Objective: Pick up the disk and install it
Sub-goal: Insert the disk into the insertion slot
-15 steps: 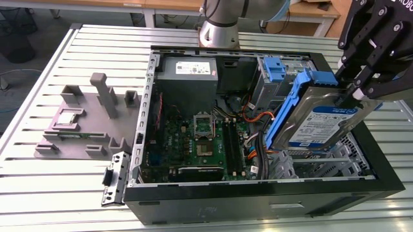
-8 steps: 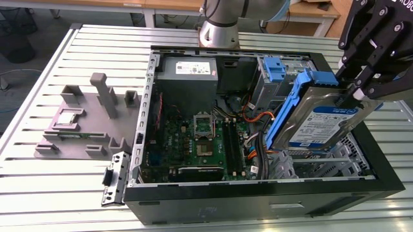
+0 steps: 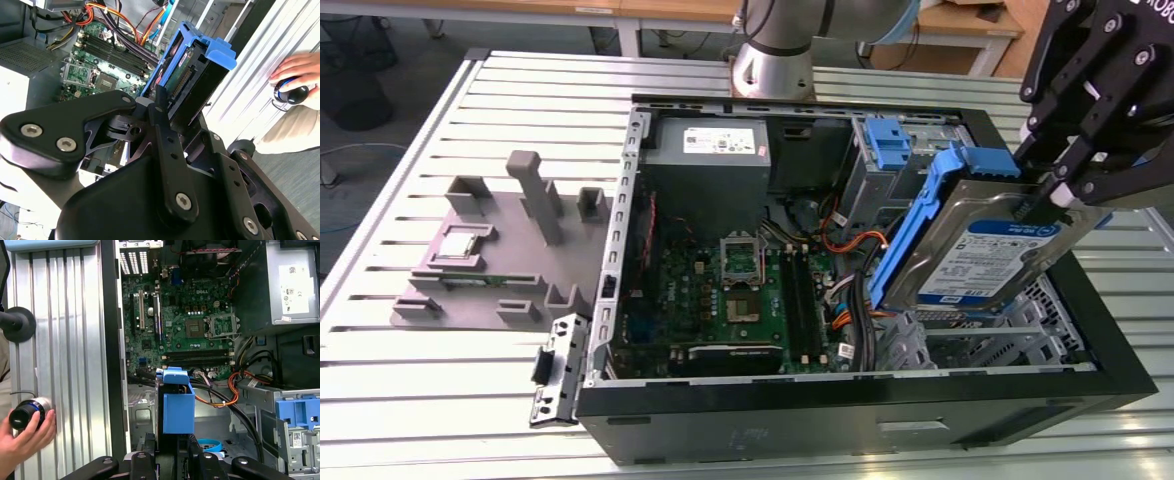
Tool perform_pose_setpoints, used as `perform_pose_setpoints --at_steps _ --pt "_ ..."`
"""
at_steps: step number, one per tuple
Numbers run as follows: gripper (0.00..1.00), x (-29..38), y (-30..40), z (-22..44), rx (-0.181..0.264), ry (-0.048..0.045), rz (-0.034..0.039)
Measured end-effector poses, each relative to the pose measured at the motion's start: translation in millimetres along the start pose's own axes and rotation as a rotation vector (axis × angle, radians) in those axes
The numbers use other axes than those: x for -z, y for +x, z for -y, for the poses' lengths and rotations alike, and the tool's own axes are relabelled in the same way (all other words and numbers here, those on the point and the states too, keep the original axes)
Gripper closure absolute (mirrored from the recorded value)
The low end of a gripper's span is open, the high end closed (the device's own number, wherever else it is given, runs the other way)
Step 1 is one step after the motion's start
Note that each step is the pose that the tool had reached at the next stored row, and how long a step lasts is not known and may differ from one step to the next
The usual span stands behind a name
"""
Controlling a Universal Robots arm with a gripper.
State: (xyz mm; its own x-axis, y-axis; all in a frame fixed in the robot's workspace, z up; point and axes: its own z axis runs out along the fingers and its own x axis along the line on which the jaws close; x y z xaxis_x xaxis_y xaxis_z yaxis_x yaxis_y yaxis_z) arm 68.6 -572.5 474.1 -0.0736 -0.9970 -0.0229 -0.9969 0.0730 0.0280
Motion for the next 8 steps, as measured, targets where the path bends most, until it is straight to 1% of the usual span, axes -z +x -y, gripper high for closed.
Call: perform_pose_setpoints --at_steps 3,8 --pt "0.65 -0.1 -0.1 2.3 0.000 0.0000 0.0001" --pt "0.65 0.1 -0.7 9.3 0.000 0.0000 0.0001"
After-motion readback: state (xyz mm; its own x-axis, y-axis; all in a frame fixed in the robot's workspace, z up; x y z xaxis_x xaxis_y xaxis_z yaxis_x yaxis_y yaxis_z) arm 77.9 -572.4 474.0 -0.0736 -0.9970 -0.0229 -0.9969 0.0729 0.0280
